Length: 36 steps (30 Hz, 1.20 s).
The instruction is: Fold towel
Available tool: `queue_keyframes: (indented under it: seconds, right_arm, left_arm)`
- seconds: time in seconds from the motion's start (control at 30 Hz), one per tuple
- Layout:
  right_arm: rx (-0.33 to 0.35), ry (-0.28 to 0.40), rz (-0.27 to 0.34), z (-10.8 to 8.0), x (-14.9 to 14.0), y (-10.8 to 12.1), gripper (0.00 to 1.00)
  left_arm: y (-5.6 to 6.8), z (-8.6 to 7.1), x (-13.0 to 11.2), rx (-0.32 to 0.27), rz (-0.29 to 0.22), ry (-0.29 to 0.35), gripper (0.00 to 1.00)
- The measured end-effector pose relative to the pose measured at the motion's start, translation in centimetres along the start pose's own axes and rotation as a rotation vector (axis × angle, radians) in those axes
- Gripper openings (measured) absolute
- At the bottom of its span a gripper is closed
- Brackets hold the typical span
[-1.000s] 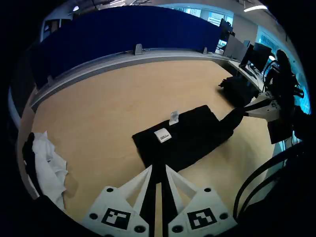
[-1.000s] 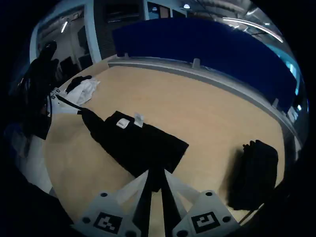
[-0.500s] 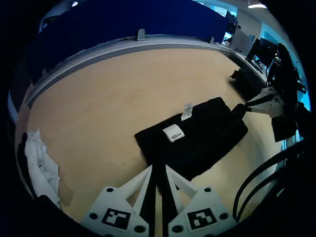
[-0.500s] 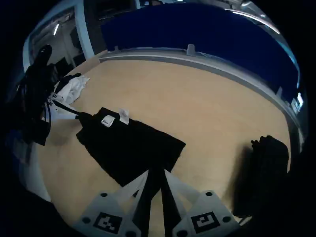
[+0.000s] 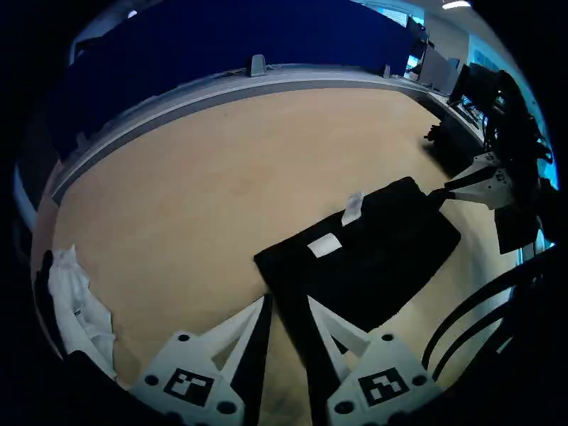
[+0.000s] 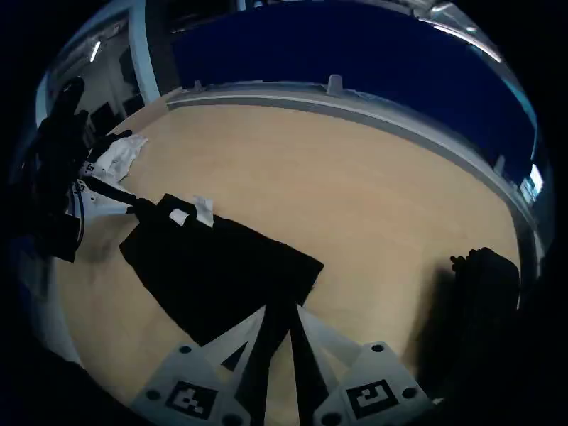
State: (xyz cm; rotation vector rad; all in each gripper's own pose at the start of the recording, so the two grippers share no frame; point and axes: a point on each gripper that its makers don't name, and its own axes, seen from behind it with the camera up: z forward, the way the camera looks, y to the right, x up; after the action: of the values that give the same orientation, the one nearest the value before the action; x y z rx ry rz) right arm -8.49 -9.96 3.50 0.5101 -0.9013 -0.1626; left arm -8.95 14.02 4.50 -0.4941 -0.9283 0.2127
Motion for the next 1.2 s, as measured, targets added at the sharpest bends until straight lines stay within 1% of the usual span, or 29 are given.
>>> queue_keyframes:
  seconds: [0.1, 0.17, 0.27, 0.33, 0.43, 0.5, 0.6, 0.7, 0.77, 0.8, 0.87, 0.97, 1.03, 1.13, 1.2]
  right_arm:
    - [-0.019, 0.007, -0.007, 0.2, 0.3, 0.4, 0.23]
    - [-0.033, 0.011, -0.013, 0.4, 0.4, 0.8, 0.28]
    - [-0.05, 0.007, -0.024, 0.6, 0.4, 1.2, 0.39]
    - [-0.065, 0.012, -0.035, 0.7, 0.6, 1.5, 0.42]
    - [-0.089, 0.026, -0.047, 0.8, 1.0, 2.0, 0.51]
    - [-0.106, 0.035, -0.052, 0.9, 1.3, 2.4, 0.56]
    - [-0.125, 0.045, -0.051, 1.1, 1.5, 2.8, 0.65]
    - [-0.13, 0.055, -0.04, 1.1, 1.9, 3.0, 0.77]
    - [-0.133, 0.066, -0.03, 1.0, 2.2, 3.2, 0.85]
    - [-0.137, 0.069, -0.027, 1.0, 2.3, 3.3, 0.89]
    - [-0.147, 0.075, -0.02, 0.9, 2.5, 3.5, 0.91]
    - [-0.144, 0.076, -0.019, 0.8, 2.5, 3.5, 0.91]
    - [-0.133, 0.075, -0.018, 0.7, 2.4, 3.2, 0.93]
    - [-0.113, 0.072, -0.017, 0.3, 2.1, 2.5, 0.99]
    - [-0.104, 0.07, -0.016, 0.1, 1.7, 2.1, 0.99]
  left_arm:
    - [-0.5, 0.0, 0.4, 0.015, -0.005, 0.009, 0.39]
    - [-0.8, 0.0, 0.7, 0.027, -0.003, 0.017, 0.39]
    - [-1.3, 0.0, 0.9, 0.044, 0.006, 0.024, 0.45]
    - [-1.5, 0.1, 1.1, 0.052, 0.011, 0.026, 0.48]
    - [-1.8, 0.1, 1.4, 0.064, 0.014, 0.031, 0.53]
    - [-2.0, 0.2, 1.6, 0.072, 0.014, 0.034, 0.59]
    - [-2.3, 0.2, 1.8, 0.081, 0.015, 0.039, 0.73]
    - [-2.6, 0.2, 2.0, 0.09, 0.021, 0.05, 0.84]
    - [-2.8, 0.0, 2.2, 0.098, 0.028, 0.06, 0.9]
    - [-2.9, 0.0, 2.2, 0.101, 0.031, 0.061, 0.91]
    - [-3.0, -0.1, 2.1, 0.105, 0.037, 0.061, 0.92]
    - [-2.9, -0.2, 2.0, 0.104, 0.036, 0.06, 0.92]
    - [-2.8, -0.5, 1.9, 0.1, 0.029, 0.064, 0.92]
    - [-2.6, -0.9, 1.7, 0.092, 0.013, 0.068, 0.92]
    - [-2.5, -1.3, 1.3, 0.089, 0.002, 0.069, 0.92]
